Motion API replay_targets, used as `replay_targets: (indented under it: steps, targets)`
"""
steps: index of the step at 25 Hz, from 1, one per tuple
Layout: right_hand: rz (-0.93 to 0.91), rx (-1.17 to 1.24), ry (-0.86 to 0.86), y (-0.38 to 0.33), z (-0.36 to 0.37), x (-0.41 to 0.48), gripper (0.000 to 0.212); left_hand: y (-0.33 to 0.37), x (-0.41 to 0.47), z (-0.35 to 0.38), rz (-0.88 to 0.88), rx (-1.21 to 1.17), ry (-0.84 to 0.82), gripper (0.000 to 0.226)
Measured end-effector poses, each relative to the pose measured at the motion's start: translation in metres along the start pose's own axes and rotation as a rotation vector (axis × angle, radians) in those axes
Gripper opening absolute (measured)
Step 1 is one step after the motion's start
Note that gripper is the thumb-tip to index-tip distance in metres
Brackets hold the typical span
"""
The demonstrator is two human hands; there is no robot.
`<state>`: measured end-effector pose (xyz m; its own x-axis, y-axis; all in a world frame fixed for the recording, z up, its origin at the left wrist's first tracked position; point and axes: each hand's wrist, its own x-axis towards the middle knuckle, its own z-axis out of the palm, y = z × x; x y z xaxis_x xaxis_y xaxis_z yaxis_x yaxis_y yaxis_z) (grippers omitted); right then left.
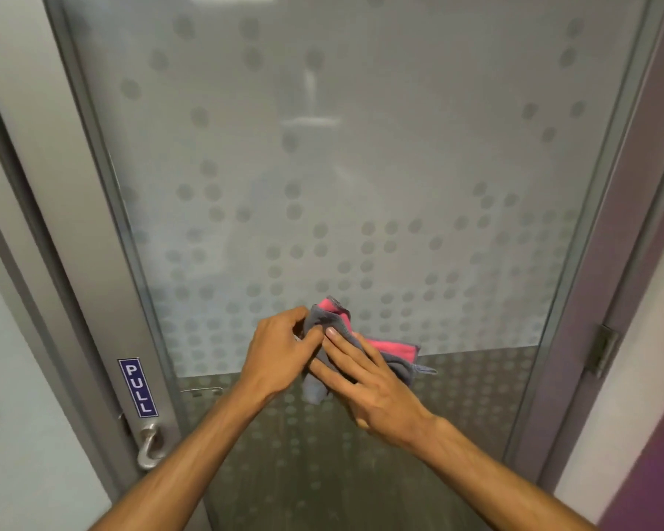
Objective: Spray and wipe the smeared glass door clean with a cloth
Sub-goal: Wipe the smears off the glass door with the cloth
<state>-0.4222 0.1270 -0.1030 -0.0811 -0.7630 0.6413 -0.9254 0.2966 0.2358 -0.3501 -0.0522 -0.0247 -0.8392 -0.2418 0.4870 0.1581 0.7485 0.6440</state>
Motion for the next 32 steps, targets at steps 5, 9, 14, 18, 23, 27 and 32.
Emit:
replay_targets:
  steps: [5, 9, 14, 18, 23, 27, 32]
  targets:
    - [0.46, 0.493, 0.327, -0.013, -0.014, -0.015, 0.067, 0.011, 0.005, -0.013, 0.004, 0.222, -0.221, 0.025]
    - [0.839, 0.906, 0.068, -0.009, -0.026, -0.007, 0.09, 0.015, 0.006, -0.024, 0.056, 0.302, -0.482, 0.012]
    - [0.903, 1.113, -0.106, -0.017, -0.014, -0.013, 0.029, 0.013, 0.004, -0.025, 0.081, 0.295, -0.62, 0.009]
    - [0.944, 1.261, -0.067, -0.017, -0.02, -0.014, 0.026, 0.002, -0.007, -0.023, 0.061, 0.216, -0.422, 0.031]
    - [1.066, 1.374, -0.021, -0.014, -0.027, -0.013, 0.026, -0.011, -0.07, 0.008, 0.197, 0.264, -0.142, 0.072]
    - [1.218, 1.481, -0.055, -0.01, -0.028, -0.017, 0.016, -0.02, -0.128, 0.053, 0.093, 0.243, -0.299, 0.111]
    - [1.322, 1.434, -0.11, -0.012, -0.033, -0.018, 0.03, -0.017, -0.12, 0.085, -0.018, 0.069, -0.092, 0.074]
